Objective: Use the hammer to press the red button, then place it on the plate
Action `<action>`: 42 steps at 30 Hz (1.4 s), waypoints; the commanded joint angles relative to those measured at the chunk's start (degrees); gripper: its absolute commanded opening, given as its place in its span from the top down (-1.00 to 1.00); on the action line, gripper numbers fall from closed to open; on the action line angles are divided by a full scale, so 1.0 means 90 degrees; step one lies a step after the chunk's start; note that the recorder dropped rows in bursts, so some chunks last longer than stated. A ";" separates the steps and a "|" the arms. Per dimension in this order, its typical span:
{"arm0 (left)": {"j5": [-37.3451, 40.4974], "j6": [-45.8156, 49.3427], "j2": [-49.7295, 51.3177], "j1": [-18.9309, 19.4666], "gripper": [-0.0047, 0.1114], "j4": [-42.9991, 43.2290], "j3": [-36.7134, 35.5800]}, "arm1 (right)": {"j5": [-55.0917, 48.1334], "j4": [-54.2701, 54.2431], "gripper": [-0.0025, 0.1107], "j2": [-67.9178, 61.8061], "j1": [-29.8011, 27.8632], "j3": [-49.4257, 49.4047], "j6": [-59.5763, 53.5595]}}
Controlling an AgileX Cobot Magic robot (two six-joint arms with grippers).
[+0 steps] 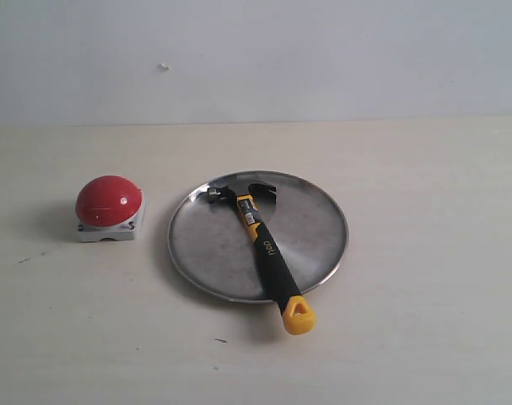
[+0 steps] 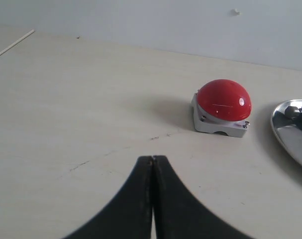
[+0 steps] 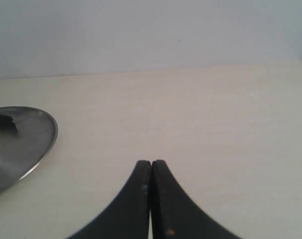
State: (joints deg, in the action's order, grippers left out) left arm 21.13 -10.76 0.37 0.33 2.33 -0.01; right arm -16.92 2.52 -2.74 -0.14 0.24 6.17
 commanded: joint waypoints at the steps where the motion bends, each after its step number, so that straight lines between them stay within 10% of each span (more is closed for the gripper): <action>1: -0.0004 -0.0006 -0.0041 -0.0039 0.92 -0.0059 0.0001 | 0.0041 -0.0012 0.96 0.0023 -0.0036 -0.0026 0.0001; 42: -0.0004 -0.0007 -0.0041 -0.0039 0.92 -0.0059 0.0001 | 0.0041 -0.0129 0.96 0.0023 -0.0036 -0.0026 0.0001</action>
State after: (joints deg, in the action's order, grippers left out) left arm 21.13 -10.76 0.37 0.33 2.33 -0.01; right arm -16.92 2.07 -2.74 -0.14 0.24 6.17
